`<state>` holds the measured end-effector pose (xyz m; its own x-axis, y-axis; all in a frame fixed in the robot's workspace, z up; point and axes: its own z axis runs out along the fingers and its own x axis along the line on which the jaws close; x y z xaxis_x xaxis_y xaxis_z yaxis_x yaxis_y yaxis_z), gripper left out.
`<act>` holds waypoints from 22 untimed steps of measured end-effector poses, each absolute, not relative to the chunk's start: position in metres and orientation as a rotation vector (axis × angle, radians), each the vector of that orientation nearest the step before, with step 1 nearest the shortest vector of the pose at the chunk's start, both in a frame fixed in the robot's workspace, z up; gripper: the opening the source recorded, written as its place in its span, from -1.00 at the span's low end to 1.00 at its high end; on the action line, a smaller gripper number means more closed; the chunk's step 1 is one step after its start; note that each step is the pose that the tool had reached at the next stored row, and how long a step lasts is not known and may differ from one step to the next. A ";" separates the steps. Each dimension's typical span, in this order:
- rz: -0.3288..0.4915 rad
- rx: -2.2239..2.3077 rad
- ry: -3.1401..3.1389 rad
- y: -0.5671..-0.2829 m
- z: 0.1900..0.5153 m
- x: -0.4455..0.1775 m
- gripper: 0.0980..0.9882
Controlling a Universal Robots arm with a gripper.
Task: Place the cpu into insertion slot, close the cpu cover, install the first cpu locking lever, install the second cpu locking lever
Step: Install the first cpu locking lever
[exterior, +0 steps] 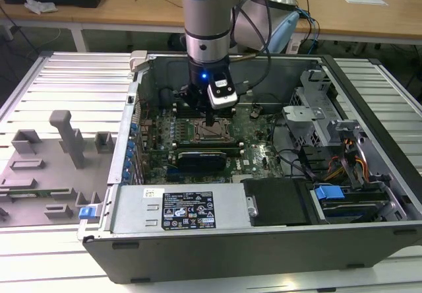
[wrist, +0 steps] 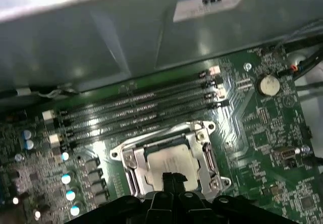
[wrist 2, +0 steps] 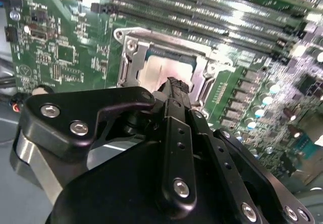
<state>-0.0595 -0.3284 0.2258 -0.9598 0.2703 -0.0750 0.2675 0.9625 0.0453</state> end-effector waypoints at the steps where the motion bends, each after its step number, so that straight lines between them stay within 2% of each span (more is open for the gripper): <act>1: 0.053 0.416 3.033 -0.329 0.226 -0.059 -0.98; 10: 0.055 0.357 3.041 -0.329 0.226 -0.050 -0.98; 19: 0.050 0.308 3.047 -0.329 0.242 -0.050 -0.98; 22: 0.038 0.166 3.059 -0.329 0.241 -0.051 -0.98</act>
